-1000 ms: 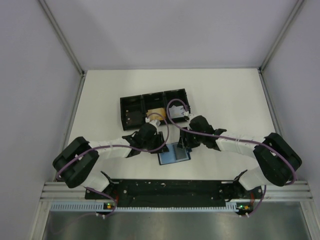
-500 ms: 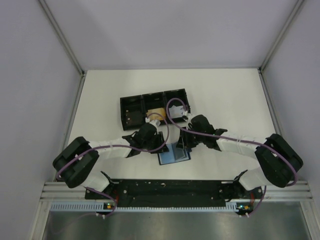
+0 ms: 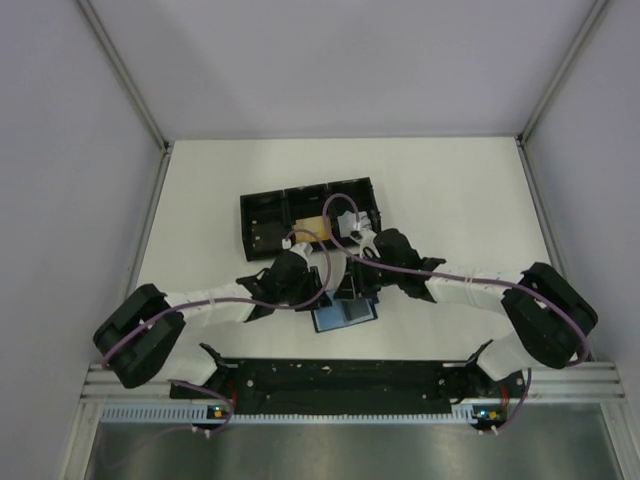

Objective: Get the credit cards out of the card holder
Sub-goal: Remove the credit card from the card holder.

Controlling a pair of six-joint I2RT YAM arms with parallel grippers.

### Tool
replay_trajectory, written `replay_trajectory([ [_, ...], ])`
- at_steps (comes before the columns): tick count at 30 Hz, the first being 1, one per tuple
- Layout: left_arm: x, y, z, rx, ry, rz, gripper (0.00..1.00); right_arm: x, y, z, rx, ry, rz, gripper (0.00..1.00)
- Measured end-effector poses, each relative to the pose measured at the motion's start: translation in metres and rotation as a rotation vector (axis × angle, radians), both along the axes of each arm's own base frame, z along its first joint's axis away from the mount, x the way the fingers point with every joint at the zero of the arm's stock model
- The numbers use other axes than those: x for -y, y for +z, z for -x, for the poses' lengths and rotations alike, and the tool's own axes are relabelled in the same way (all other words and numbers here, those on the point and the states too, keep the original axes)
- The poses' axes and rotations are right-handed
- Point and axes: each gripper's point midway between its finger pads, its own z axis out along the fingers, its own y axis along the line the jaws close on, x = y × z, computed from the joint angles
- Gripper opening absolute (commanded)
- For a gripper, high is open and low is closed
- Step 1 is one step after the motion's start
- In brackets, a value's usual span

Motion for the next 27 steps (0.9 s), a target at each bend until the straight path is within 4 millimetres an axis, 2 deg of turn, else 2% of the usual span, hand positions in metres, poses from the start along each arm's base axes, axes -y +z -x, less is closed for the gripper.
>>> replay_trajectory([
  [7, -0.016, 0.001, 0.004, 0.012, 0.045, -0.029, 0.37, -0.006, -0.027, 0.006, -0.082, 0.013, 0.025, 0.36],
  [13, -0.029, 0.005, 0.006, 0.030, 0.093, -0.043, 0.37, -0.012, -0.026, 0.005, -0.075, 0.022, 0.030, 0.36],
  [23, -0.044, 0.052, 0.000, 0.151, 0.175, 0.026, 0.37, -0.007, -0.040, 0.000, -0.061, -0.002, 0.085, 0.35],
  [27, -0.038, 0.053, 0.005, 0.133, 0.142, 0.051, 0.36, -0.007, -0.042, 0.000, -0.063, -0.003, 0.087, 0.35],
])
